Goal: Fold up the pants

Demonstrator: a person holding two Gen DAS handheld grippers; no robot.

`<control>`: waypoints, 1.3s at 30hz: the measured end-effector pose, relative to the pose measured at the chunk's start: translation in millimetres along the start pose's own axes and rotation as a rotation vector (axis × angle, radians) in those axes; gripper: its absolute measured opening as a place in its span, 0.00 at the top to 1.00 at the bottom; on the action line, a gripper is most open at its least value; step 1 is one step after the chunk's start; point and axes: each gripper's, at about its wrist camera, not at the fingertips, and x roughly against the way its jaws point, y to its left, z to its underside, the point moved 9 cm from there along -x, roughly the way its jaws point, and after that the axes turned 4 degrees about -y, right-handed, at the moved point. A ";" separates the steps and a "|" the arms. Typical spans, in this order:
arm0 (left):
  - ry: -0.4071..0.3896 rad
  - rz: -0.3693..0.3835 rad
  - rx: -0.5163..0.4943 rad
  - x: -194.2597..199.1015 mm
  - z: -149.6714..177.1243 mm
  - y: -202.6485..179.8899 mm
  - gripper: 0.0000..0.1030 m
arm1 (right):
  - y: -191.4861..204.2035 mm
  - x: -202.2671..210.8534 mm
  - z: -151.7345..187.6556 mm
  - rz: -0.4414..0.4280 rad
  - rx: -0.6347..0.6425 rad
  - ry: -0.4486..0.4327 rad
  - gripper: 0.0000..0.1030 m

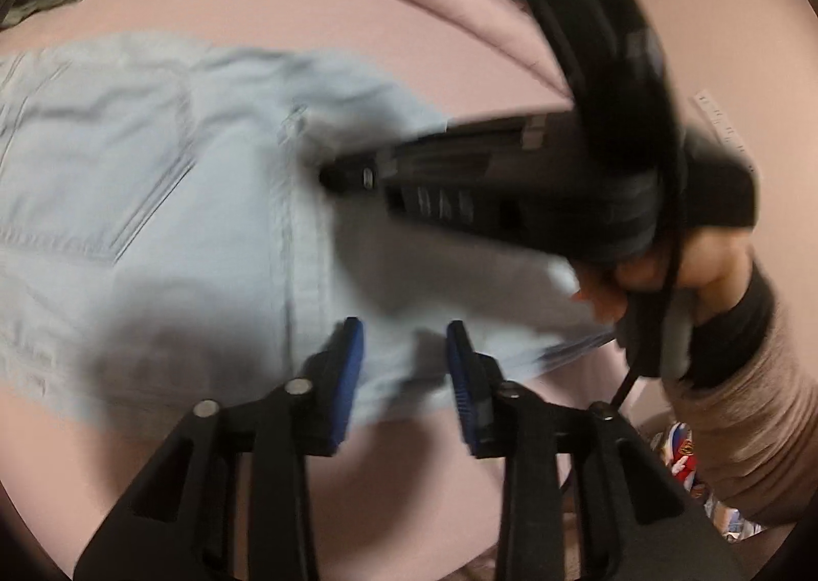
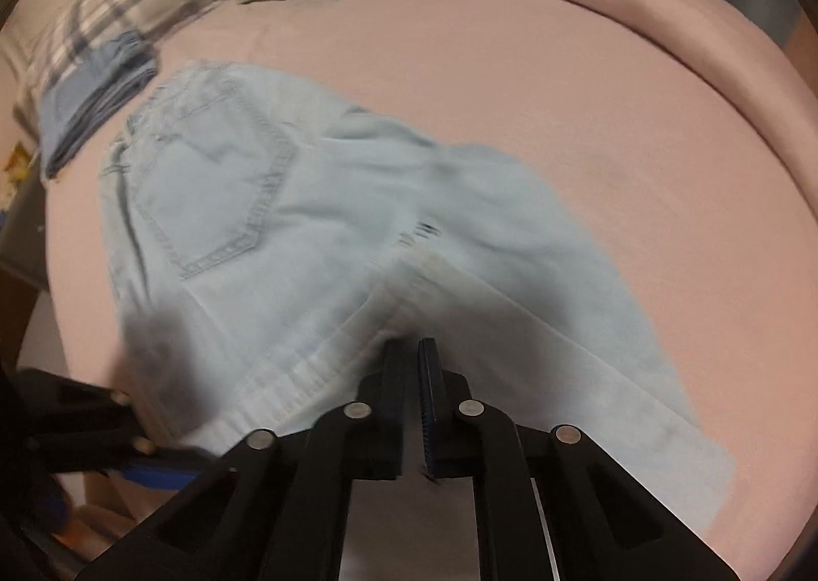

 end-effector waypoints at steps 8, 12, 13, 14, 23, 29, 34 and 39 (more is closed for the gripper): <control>0.004 0.006 0.041 13.6 12.8 5.7 0.80 | -8.9 12.4 -33.1 -0.060 -0.071 -0.136 0.92; 0.007 0.010 0.044 13.4 11.0 8.0 0.80 | -7.7 40.2 -23.9 -0.108 -0.101 -0.154 0.92; 0.009 0.011 0.045 14.8 10.2 11.0 0.80 | -3.8 38.9 -17.7 -0.112 -0.085 -0.127 0.92; 0.010 0.012 0.045 13.0 7.2 12.1 0.80 | -2.5 36.5 -9.9 -0.109 -0.065 -0.097 0.92; 0.024 -0.026 0.031 18.1 -13.5 21.3 0.80 | -22.6 12.4 -8.9 -0.072 -0.206 -0.095 0.92; 0.020 -0.018 0.036 16.8 -17.8 19.4 0.80 | -49.8 67.7 55.6 -0.063 -0.281 -0.151 0.92; 0.026 -0.012 0.033 9.8 -18.5 25.6 0.80 | -49.7 77.7 135.1 -0.002 -0.249 -0.070 0.92; 0.031 -0.013 0.032 11.7 -19.2 28.1 0.83 | -60.3 98.8 162.3 -0.021 -0.277 -0.101 0.92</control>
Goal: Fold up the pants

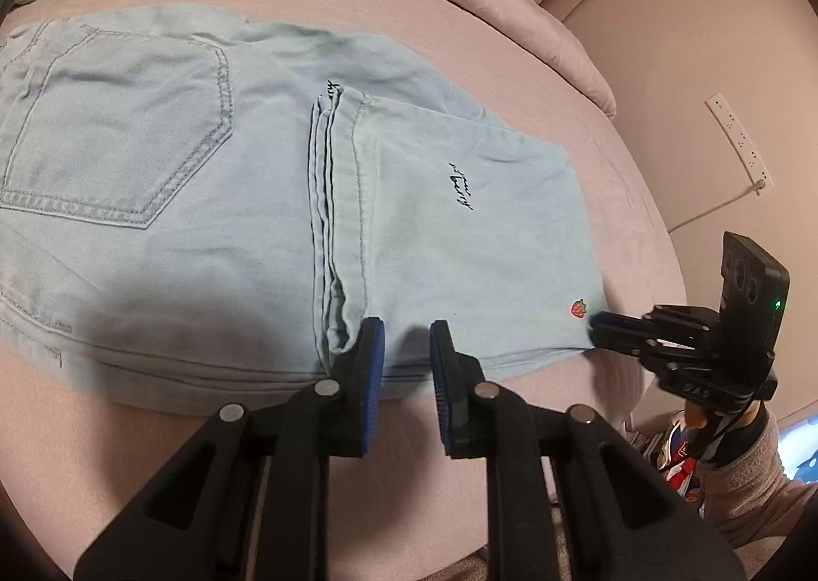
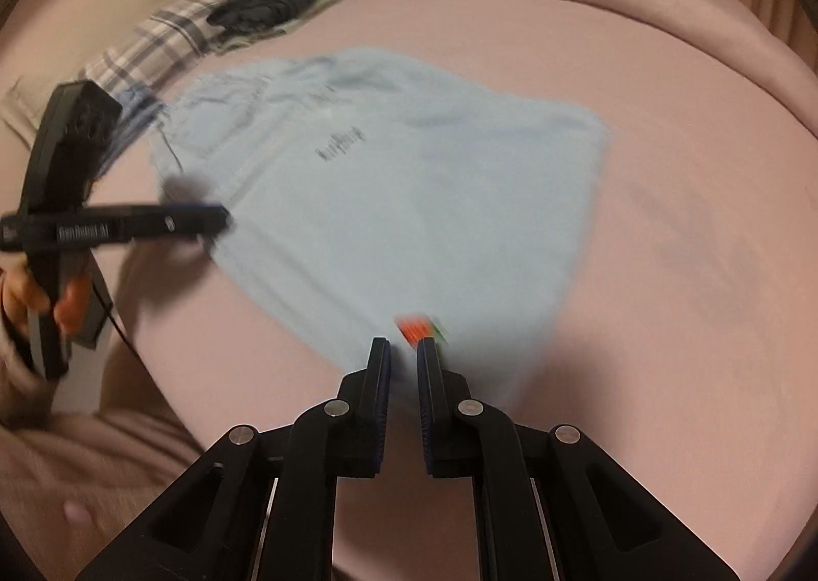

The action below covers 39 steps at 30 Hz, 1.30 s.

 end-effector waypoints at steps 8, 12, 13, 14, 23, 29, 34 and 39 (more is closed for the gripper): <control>0.001 -0.043 -0.030 0.7 -6.2 -8.5 0.76 | -33.5 25.2 -59.4 0.039 -0.130 -0.172 0.82; 0.005 -0.084 -0.058 -4.2 -8.0 -10.7 0.75 | -69.0 -2.9 -93.5 0.128 -0.223 -0.208 0.77; 0.007 -0.093 -0.064 -5.0 -7.3 -10.9 0.75 | -76.0 -12.7 -95.5 0.142 -0.241 -0.196 0.77; 0.006 -0.097 -0.067 -5.5 -7.0 -11.3 0.75 | -85.3 -32.0 -92.8 0.169 -0.260 -0.140 0.76; -0.017 -0.121 -0.131 -3.6 -6.5 -18.2 0.71 | -69.7 -8.8 -76.2 0.170 -0.242 -0.152 0.69; -0.022 -0.122 -0.157 -5.2 -5.4 -18.3 0.70 | 0.8 2.4 -31.8 0.031 -0.074 -0.110 0.65; -0.045 -0.116 -0.170 1.0 -4.6 -19.5 0.69 | 16.5 -18.1 -12.5 0.106 -0.007 -0.016 0.62; -0.126 -0.188 -0.155 23.6 -8.8 -7.2 0.38 | 37.8 -4.5 -44.8 0.016 -0.018 -0.086 0.59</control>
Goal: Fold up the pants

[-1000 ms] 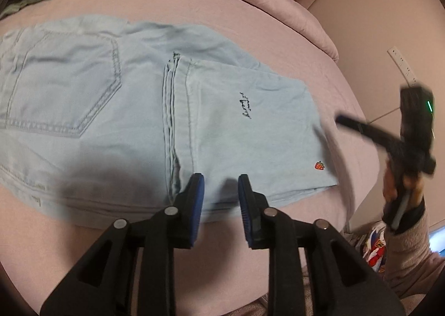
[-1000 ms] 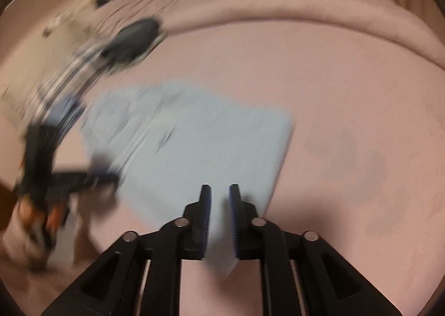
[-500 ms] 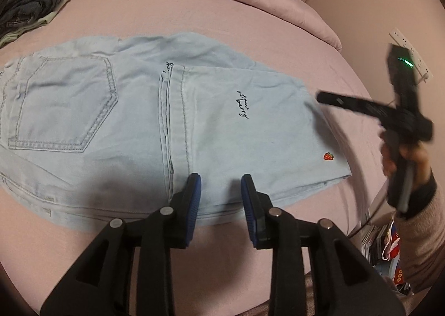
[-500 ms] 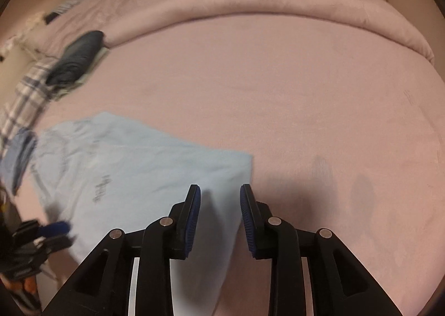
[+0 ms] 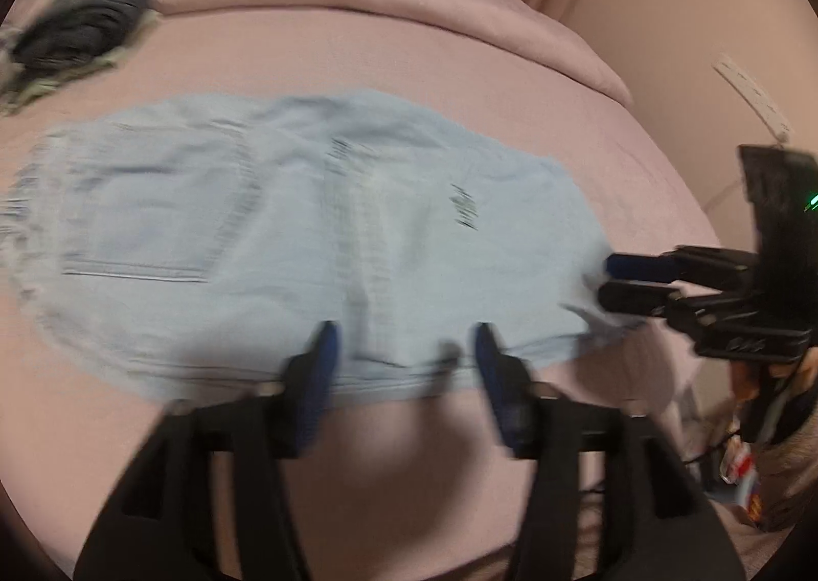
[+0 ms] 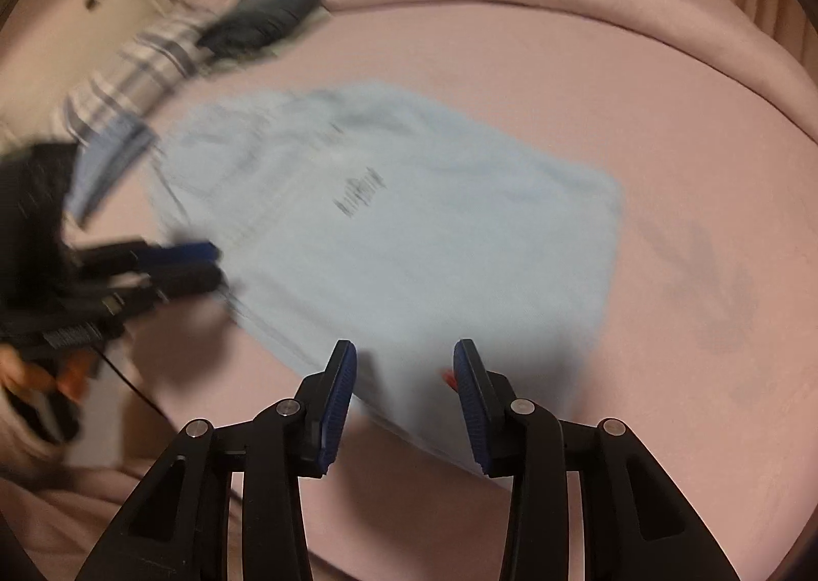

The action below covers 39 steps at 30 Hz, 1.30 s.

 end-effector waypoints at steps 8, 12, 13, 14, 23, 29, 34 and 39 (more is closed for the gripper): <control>-0.075 -0.092 0.176 30.0 7.0 61.7 0.35 | 36.6 -29.6 -41.9 -0.069 -0.030 -0.039 0.56; -0.101 -0.110 0.312 44.8 15.9 95.6 0.34 | 53.3 -41.4 -48.3 -0.079 -0.016 -0.020 0.56; -0.105 -0.110 0.350 48.8 18.4 104.0 0.34 | 55.2 -40.6 -48.2 -0.084 -0.013 -0.017 0.56; -0.107 -0.109 0.397 50.9 21.3 113.7 0.34 | 57.2 -41.1 -48.2 -0.086 -0.010 -0.017 0.56; -0.145 -0.005 0.689 56.9 24.0 160.1 0.34 | 59.8 -45.3 -46.1 -0.100 -0.026 -0.001 0.56; -0.207 0.030 0.789 53.6 11.0 178.2 0.34 | 59.0 -43.4 -46.2 -0.115 -0.048 -0.004 0.56; -0.234 0.007 0.801 48.8 -3.9 187.3 0.33 | 59.7 -43.7 -47.7 -0.125 -0.055 -0.007 0.56; -0.229 -0.012 0.783 39.7 -15.5 183.8 0.34 | 61.8 -48.0 -46.9 -0.134 -0.065 0.002 0.56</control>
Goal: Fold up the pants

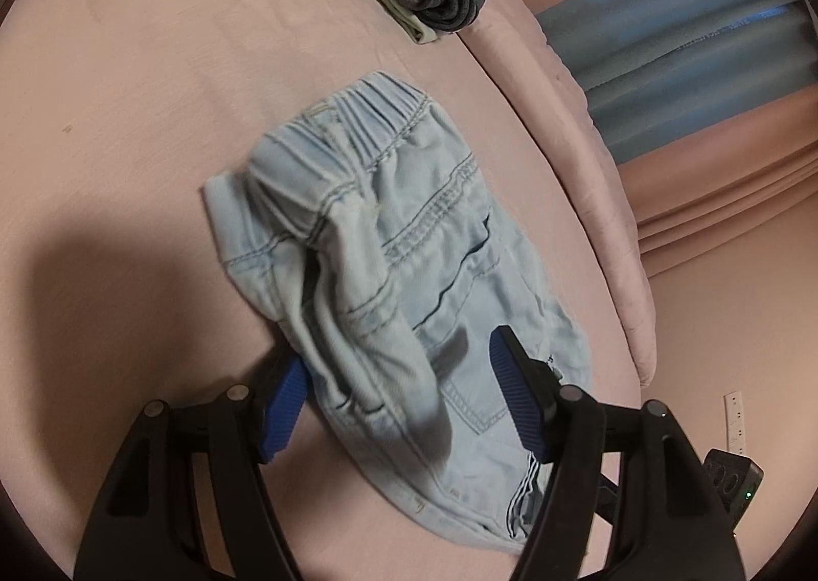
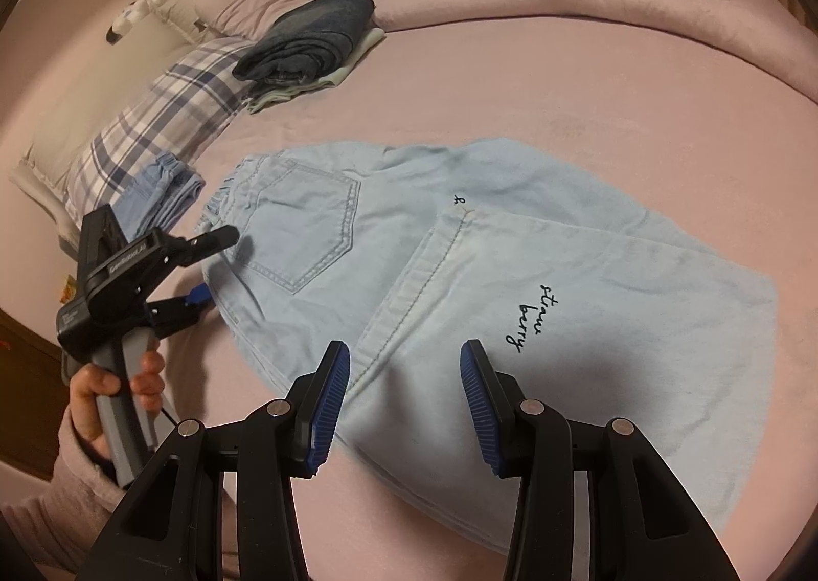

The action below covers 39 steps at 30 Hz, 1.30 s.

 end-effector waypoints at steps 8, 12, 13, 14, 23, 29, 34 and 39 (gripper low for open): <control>-0.016 -0.045 -0.029 0.2 -3.5 2.5 0.68 | 10.5 -7.6 1.8 -0.014 -0.006 0.009 0.56; -0.028 -0.072 -0.126 3.0 -5.4 -7.0 0.73 | 11.1 -11.8 -4.1 -0.003 -0.018 0.002 0.56; -0.034 -0.077 -0.152 5.2 -5.4 -10.3 0.73 | 11.6 -13.3 -6.9 -0.003 -0.021 0.000 0.56; -0.041 -0.079 -0.175 6.6 -6.2 -13.5 0.74 | 12.6 -16.1 -11.3 0.002 -0.017 -0.002 0.56; -0.093 -0.084 -0.336 21.5 -7.8 -40.3 0.76 | 16.1 -56.8 -59.5 0.091 0.028 -0.013 0.64; -0.109 -0.077 -0.420 24.6 -6.6 -55.2 0.76 | -1.0 -107.3 -62.5 0.187 0.015 0.104 0.64; -0.120 -0.088 -0.457 25.9 -5.0 -62.1 0.76 | 4.1 -107.1 -67.8 0.221 0.060 0.126 0.64; -0.123 -0.096 -0.489 28.3 -2.6 -65.7 0.76 | 20.4 -79.0 -51.4 0.148 0.065 0.116 0.64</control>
